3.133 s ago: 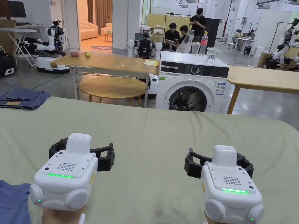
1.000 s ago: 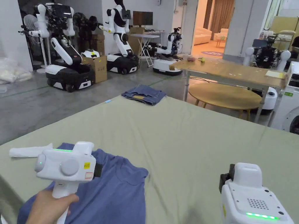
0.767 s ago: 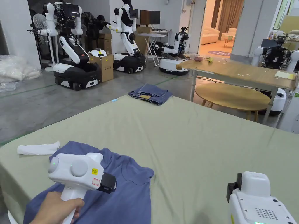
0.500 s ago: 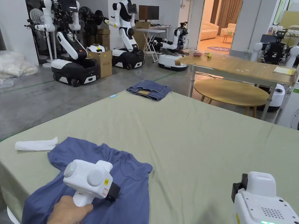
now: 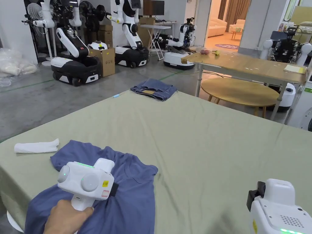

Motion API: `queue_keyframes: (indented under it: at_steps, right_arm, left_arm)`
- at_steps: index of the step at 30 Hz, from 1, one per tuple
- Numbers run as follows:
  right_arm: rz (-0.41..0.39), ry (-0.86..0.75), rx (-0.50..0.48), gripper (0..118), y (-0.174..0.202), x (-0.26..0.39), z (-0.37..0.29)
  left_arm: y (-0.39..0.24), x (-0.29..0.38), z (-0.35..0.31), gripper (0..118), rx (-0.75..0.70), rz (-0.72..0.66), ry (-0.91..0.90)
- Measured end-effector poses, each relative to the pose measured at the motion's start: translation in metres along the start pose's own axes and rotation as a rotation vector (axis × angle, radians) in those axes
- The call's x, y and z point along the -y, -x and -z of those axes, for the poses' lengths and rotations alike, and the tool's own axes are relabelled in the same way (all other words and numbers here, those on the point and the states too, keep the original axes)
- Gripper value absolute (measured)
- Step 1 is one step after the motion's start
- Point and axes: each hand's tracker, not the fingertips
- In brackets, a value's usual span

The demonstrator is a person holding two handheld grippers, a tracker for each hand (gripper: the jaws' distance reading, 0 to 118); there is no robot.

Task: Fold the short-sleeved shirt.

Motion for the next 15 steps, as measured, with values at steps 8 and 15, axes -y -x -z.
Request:
queue_keyframes:
  at_steps: [8,15]
  right_arm:
    - [0.033,-0.038,0.028,0,-0.022,-0.009,-0.004]
    - [0.017,-0.089,0.095,0,-0.054,-0.018,-0.020]
  left_arm:
    - [-0.009,-0.052,-0.058,0,0.096,0.003,-0.217]
    - [-0.080,-0.119,-0.127,0,0.238,0.078,-0.398]
